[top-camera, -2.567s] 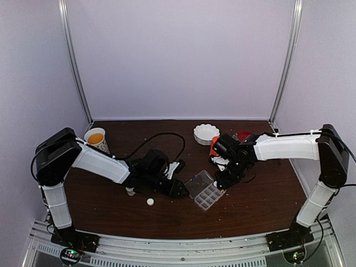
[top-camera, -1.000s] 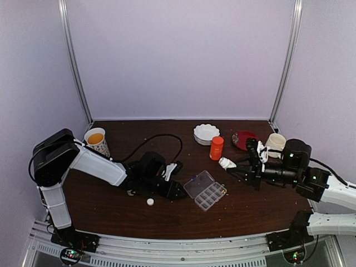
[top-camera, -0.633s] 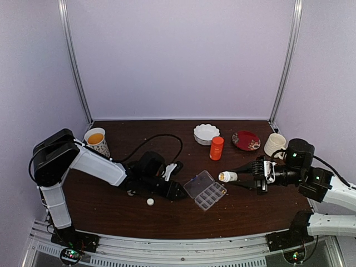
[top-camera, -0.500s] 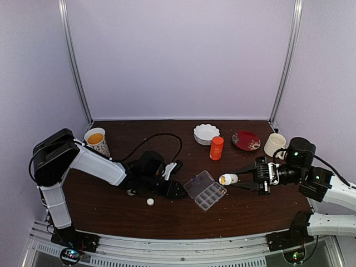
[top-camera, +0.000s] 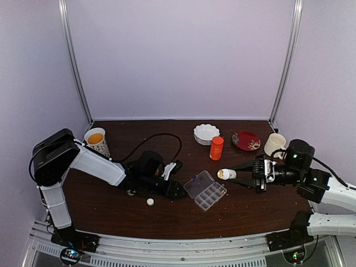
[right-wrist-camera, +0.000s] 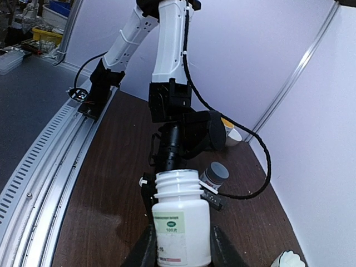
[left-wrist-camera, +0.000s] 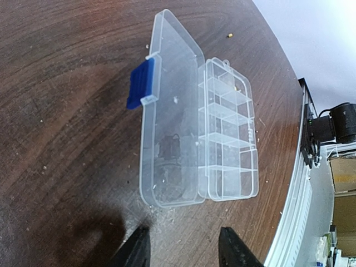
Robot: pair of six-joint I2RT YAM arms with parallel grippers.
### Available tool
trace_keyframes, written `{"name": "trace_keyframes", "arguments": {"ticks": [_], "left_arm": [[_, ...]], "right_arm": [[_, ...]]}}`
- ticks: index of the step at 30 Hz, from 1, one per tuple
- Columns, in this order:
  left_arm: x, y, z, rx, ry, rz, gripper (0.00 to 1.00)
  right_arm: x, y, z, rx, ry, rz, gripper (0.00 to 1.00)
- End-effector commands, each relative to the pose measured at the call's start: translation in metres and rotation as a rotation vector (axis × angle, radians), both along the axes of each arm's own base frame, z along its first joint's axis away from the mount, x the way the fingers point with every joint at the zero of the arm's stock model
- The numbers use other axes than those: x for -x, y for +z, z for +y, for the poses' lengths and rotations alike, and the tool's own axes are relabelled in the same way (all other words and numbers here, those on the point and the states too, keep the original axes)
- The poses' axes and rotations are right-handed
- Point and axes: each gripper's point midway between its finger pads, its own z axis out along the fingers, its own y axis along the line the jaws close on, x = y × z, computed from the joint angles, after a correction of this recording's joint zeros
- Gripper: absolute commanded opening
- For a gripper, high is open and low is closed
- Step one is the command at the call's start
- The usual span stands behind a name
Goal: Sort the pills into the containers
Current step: Pass from the right arm to the left
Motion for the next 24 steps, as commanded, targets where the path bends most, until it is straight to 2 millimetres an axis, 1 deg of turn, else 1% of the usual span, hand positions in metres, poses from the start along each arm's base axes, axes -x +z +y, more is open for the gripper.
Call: {"name": "trace_keyframes", "arguments": {"ticks": [1,5,6,9,11,12,13,15,18,19,21,23,24], "left_arm": [[-0.005,0.008,-0.002,0.039,0.0,-0.017,0.45],[-0.003,0.014,0.002,0.045,0.007,-0.022,0.45],[-0.002,0.018,0.005,0.048,0.011,-0.029,0.45],[0.002,0.029,0.017,0.048,0.036,-0.047,0.45],[0.008,0.037,0.028,0.046,0.052,-0.046,0.45],[0.012,0.046,0.032,0.057,0.056,-0.055,0.45],[0.014,0.056,0.036,0.064,0.065,-0.067,0.45],[0.02,0.083,0.042,0.079,0.068,-0.115,0.46],[0.029,0.135,0.044,0.101,0.05,-0.231,0.5],[0.032,0.157,0.045,0.121,0.037,-0.282,0.53],[0.04,0.189,0.045,0.156,0.014,-0.344,0.6],[0.045,0.217,0.045,0.209,0.0,-0.382,0.68],[0.047,0.226,0.044,0.23,-0.005,-0.39,0.72]], "right_arm": [[-0.017,-0.012,-0.004,-0.041,-0.125,0.134,0.0],[-0.023,-0.009,-0.006,-0.095,-0.17,0.258,0.0],[-0.025,-0.008,-0.006,-0.101,-0.178,0.288,0.0],[-0.026,-0.008,-0.004,-0.116,-0.183,0.363,0.0],[-0.028,-0.008,-0.001,-0.125,-0.187,0.412,0.0],[-0.03,-0.01,0.001,-0.119,-0.188,0.437,0.0],[-0.031,-0.012,0.003,-0.109,-0.187,0.459,0.0],[-0.032,-0.014,0.008,-0.094,-0.178,0.508,0.0],[-0.033,-0.012,0.018,-0.103,-0.152,0.619,0.0],[-0.034,-0.012,0.021,-0.108,-0.149,0.656,0.0],[-0.037,-0.011,0.026,-0.111,-0.154,0.72,0.0],[-0.04,-0.007,0.03,-0.133,-0.17,0.769,0.0],[-0.043,-0.005,0.031,-0.146,-0.189,0.788,0.0]]}}
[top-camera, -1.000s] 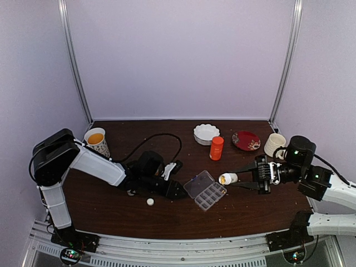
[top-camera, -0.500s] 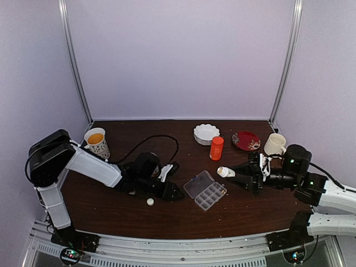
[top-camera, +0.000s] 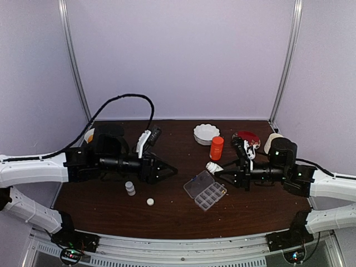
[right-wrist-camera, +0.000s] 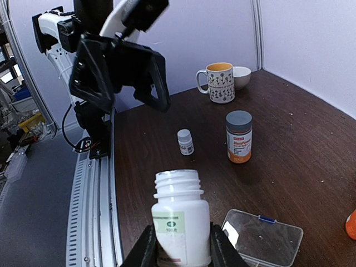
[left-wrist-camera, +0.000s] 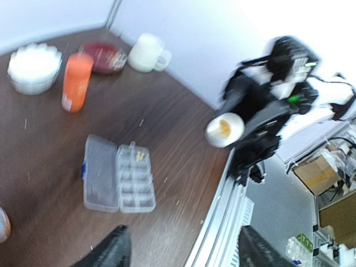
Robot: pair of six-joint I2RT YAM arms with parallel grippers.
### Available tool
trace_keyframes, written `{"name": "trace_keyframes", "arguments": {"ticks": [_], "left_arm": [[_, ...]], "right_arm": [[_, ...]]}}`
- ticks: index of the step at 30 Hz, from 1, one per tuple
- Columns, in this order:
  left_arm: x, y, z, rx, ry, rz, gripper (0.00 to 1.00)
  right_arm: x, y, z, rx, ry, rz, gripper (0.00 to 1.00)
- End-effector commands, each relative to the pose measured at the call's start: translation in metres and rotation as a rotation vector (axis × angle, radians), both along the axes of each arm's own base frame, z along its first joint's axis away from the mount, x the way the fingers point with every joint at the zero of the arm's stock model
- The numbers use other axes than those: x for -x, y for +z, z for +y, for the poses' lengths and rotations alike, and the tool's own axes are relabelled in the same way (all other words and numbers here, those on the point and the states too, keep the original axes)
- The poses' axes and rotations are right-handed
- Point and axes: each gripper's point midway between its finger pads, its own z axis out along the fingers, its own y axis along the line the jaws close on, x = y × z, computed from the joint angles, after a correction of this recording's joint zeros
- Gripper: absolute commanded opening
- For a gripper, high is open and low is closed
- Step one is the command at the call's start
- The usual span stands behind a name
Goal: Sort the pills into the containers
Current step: Pass from the right arm to the left
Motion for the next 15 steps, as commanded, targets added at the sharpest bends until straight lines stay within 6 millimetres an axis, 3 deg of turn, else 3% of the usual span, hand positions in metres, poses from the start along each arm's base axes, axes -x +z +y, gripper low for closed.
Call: {"name": "trace_keyframes", "arguments": {"ticks": [1,3,5,10,15], "left_arm": [[0.005,0.045,0.003,0.042,-0.018,-0.101,0.76],[0.006,0.058,0.001,0.067,-0.026,-0.102,0.91],[0.006,0.066,-0.003,0.082,-0.033,-0.095,0.97],[0.003,0.084,-0.015,0.105,-0.036,-0.055,0.97],[0.002,0.078,-0.028,0.069,-0.068,0.008,0.85]], "right_arm": [[-0.006,0.029,0.009,-0.104,-0.051,0.122,0.0],[-0.005,0.032,0.012,-0.115,-0.057,0.154,0.0],[-0.002,0.035,0.017,-0.124,-0.047,0.179,0.0],[0.005,0.039,0.029,-0.113,-0.011,0.221,0.0],[0.011,0.044,0.044,-0.107,0.027,0.215,0.0]]}}
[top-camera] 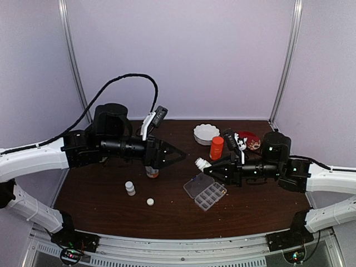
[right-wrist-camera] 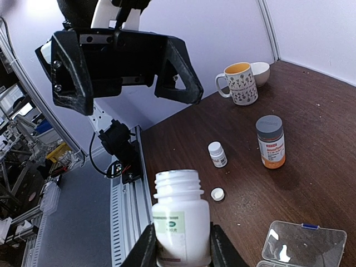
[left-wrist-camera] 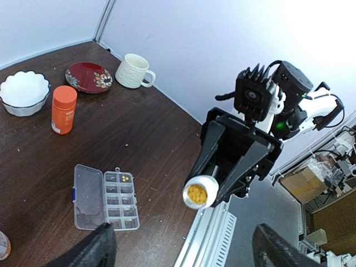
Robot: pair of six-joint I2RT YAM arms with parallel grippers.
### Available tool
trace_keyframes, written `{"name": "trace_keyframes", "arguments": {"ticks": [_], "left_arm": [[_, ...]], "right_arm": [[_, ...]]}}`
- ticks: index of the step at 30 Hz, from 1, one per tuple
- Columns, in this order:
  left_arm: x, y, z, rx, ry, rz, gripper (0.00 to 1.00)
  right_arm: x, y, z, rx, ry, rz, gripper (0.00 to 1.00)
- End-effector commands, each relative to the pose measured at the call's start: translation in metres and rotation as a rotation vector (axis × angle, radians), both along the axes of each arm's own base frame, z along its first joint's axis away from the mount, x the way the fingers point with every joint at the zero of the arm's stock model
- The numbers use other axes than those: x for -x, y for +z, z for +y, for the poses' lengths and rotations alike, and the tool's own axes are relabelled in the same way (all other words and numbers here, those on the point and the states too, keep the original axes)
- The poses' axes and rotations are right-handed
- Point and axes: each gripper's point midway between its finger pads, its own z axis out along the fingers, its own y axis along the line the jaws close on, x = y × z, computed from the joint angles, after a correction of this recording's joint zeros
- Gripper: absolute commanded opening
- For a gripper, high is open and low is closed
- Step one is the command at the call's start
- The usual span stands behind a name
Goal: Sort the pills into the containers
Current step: Pass from the right arm to the left
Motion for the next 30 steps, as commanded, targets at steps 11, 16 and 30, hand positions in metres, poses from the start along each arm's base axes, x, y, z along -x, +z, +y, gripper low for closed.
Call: {"name": "trace_keyframes", "arguments": {"ticks": [11,16,30], "left_arm": [[0.015,-0.006,-0.026,-0.006,-0.135,0.095,0.64],[0.019,-0.012,-0.03,-0.014,-0.161,0.108,0.59],[0.02,-0.008,-0.032,0.009,-0.174,0.1,0.26]], "right_arm": [[0.005,0.023,0.033,-0.032,0.06,-0.026,0.0],[0.004,0.023,0.039,-0.028,0.069,-0.025,0.0],[0.008,0.02,0.044,-0.019,0.103,-0.026,0.0]]}}
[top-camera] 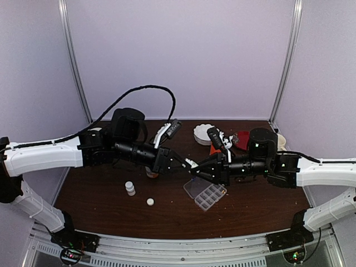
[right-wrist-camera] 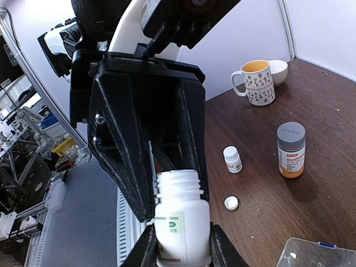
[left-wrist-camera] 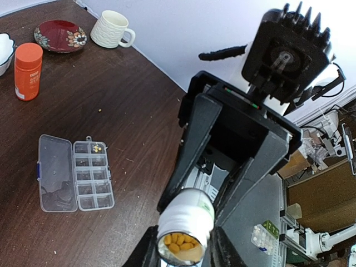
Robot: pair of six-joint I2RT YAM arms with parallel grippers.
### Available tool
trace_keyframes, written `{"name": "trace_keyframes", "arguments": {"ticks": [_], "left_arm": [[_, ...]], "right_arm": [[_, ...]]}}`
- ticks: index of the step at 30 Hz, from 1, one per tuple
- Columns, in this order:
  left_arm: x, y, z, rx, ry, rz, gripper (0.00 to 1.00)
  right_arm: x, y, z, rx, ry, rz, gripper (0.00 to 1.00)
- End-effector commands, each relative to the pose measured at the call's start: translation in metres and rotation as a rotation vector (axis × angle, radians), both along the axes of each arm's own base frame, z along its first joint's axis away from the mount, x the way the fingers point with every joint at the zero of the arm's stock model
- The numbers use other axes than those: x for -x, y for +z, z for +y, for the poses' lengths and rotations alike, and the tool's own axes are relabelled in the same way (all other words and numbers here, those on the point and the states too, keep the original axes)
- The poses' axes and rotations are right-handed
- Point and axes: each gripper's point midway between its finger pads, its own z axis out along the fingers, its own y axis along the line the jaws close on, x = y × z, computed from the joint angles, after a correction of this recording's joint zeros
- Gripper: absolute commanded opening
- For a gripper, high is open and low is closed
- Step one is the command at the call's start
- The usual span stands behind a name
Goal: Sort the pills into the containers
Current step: Pass from the right arm to the left
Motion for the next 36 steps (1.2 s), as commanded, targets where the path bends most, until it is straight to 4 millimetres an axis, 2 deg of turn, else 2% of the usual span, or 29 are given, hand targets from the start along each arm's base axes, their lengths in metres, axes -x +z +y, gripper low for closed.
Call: {"name": "trace_keyframes", "arguments": {"ticks": [1,3,5,14,19,22,23,24,25,26,31,36], "left_arm": [[0.002,0.025,-0.006,0.078,-0.019,-0.041,0.26],[0.002,0.024,-0.007,0.08,-0.02,-0.039,0.23],[0.003,0.024,-0.006,0.083,-0.018,-0.037,0.19],[-0.006,0.019,-0.003,0.05,0.053,0.017,0.06],[-0.006,0.022,-0.004,0.059,0.058,0.031,0.01],[-0.007,0.02,-0.004,0.058,0.063,0.031,0.0],[-0.008,0.019,-0.005,0.056,0.065,0.031,0.0],[-0.008,0.018,-0.005,0.055,0.066,0.035,0.0],[-0.008,0.017,-0.005,0.054,0.069,0.041,0.0],[-0.008,0.017,-0.006,0.052,0.071,0.049,0.0],[-0.009,0.017,-0.004,0.055,0.093,0.094,0.0],[-0.008,0.018,-0.004,0.057,0.11,0.16,0.0]], "right_arm": [[0.005,0.014,0.006,-0.032,0.039,-0.029,0.0],[0.006,0.013,0.006,-0.029,0.046,-0.024,0.02],[0.006,0.012,0.006,-0.021,0.047,-0.022,0.1],[0.008,0.017,-0.001,-0.043,0.036,-0.091,0.33],[0.007,0.014,-0.001,-0.027,0.035,-0.1,0.47],[0.007,0.014,-0.001,-0.024,0.036,-0.105,0.5],[0.007,0.014,-0.001,-0.024,0.034,-0.107,0.54],[0.006,0.014,-0.001,-0.02,0.032,-0.11,0.67],[0.006,0.012,-0.002,-0.009,0.027,-0.117,0.91],[0.004,0.011,-0.003,0.005,0.019,-0.13,0.98],[-0.006,0.005,-0.019,0.094,-0.073,-0.28,1.0],[-0.013,0.002,-0.036,0.217,-0.188,-0.526,1.0]]}}
